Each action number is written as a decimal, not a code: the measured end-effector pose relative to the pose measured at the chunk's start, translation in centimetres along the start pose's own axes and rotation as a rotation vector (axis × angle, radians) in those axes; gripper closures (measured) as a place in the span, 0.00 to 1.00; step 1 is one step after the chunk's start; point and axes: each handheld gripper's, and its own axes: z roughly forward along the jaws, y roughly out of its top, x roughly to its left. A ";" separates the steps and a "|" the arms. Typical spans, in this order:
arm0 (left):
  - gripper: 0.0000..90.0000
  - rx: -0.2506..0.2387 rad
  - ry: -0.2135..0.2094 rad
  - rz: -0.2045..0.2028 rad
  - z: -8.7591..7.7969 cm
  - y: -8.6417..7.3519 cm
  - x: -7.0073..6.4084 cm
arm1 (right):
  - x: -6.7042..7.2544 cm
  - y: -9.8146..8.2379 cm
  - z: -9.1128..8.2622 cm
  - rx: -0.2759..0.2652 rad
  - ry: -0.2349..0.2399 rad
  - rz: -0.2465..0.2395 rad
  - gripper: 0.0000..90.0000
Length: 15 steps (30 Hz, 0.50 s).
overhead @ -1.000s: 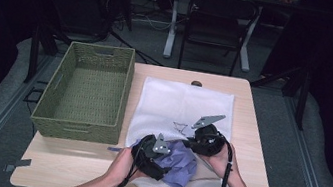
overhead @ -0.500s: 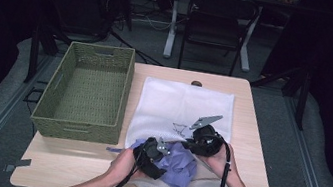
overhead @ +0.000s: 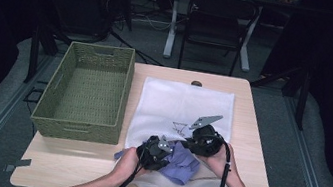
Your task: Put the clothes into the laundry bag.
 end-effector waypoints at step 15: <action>0.71 -0.037 0.015 -0.040 0.3 -0.2 0.6 | -0.1 -0.2 0.4 0.012 0.011 0.004 0.94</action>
